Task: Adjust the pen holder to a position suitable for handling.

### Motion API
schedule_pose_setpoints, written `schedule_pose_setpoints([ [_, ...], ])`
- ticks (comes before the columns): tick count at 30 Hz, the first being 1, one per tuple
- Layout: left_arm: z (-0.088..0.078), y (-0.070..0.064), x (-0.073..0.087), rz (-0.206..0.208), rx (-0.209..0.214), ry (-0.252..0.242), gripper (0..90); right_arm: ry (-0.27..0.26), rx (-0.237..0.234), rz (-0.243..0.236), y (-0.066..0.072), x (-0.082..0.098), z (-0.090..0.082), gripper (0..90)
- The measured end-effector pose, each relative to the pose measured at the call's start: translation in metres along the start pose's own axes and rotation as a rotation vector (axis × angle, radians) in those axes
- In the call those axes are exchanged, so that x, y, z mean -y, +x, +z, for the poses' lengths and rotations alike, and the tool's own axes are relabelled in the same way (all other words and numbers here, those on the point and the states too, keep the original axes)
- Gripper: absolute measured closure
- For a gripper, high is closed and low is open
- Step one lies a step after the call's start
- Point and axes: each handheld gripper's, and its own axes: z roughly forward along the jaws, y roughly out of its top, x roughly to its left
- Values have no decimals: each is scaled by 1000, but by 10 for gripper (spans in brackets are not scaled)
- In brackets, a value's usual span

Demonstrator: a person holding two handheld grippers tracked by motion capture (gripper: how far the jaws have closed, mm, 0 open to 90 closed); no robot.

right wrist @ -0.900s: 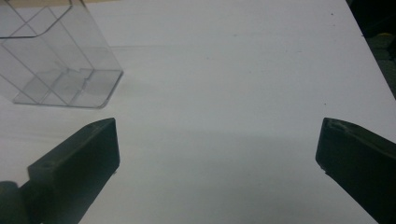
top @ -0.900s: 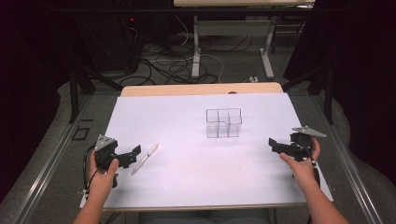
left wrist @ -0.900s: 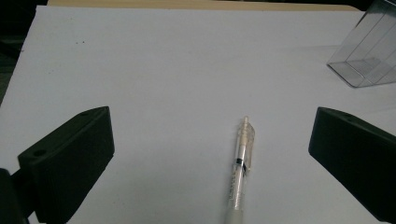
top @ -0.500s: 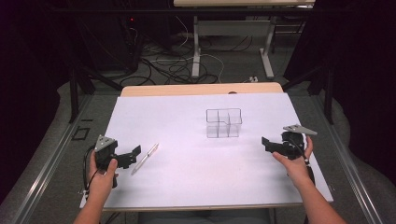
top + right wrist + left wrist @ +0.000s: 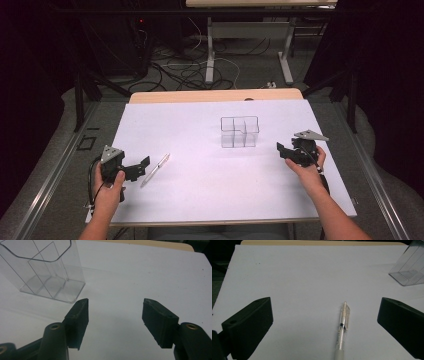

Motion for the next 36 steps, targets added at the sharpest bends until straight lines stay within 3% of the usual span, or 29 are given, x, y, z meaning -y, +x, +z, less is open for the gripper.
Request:
schedule_pose_setpoints([
  [5,0,1,1,0,-5,3,2,-4,17,9,1,-10,5,464],
  [13,-1,2,2,-6,-7,3,2,9,-4,17,0,-24,16,603],
  [21,0,2,1,-8,-5,7,2,24,14,4,5,-31,31,584],
  [29,0,2,2,-7,-4,8,2,44,24,-33,10,-35,41,631],
  [36,0,3,2,-8,-1,9,2,52,-69,-78,10,-36,53,701],
])
